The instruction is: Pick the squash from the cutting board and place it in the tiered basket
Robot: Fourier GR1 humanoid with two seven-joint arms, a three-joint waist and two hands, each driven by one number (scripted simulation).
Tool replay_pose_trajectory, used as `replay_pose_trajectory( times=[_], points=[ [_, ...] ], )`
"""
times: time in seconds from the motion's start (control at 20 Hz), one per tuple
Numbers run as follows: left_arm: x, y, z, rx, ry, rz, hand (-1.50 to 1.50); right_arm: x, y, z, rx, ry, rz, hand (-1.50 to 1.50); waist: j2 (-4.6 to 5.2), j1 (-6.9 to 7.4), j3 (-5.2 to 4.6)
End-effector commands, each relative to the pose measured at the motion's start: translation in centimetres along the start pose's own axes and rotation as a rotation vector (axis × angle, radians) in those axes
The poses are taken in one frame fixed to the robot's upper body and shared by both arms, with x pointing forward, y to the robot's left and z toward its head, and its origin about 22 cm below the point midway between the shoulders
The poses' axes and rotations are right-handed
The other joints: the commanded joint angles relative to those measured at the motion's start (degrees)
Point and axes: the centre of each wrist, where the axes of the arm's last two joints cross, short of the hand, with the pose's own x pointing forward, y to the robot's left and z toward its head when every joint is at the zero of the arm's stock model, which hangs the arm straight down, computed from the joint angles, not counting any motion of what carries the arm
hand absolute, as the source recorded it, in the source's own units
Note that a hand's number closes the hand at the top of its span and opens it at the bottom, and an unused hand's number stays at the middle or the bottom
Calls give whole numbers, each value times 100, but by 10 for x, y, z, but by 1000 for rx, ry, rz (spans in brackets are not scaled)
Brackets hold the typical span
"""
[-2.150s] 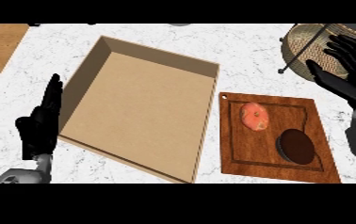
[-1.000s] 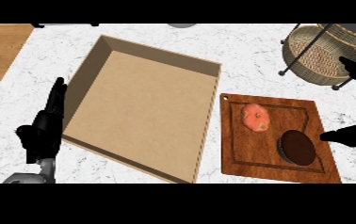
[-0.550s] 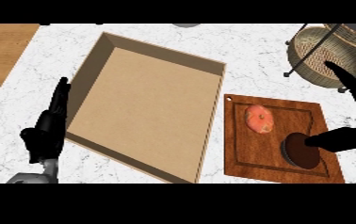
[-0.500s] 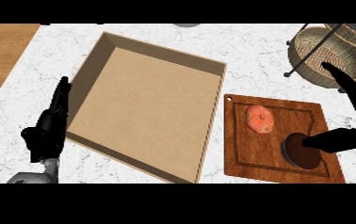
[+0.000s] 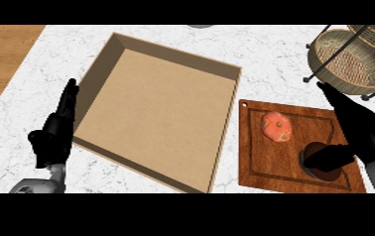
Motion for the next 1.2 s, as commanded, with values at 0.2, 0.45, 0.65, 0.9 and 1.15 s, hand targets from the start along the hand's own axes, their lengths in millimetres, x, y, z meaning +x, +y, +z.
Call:
replay_pose_trajectory(
  times=[0.2,0.45,0.65,0.9,1.15],
  points=[
    [-43,-35,34,-82,258,48,0,28,18,-6,50,21,19,-150,120,2,-133],
    [-47,-27,40,-80,283,39,0,34,32,-2,107,61,84,-150,90,-47,-135],
    [-45,-36,35,-79,258,50,0,39,44,-8,152,112,140,-150,116,-49,-139],
    [-47,-27,38,-88,269,54,0,49,35,-24,156,132,127,-150,124,36,-137],
    [-50,-25,37,-66,277,46,0,54,51,-25,206,137,147,-150,114,-31,-139]
  ],
)
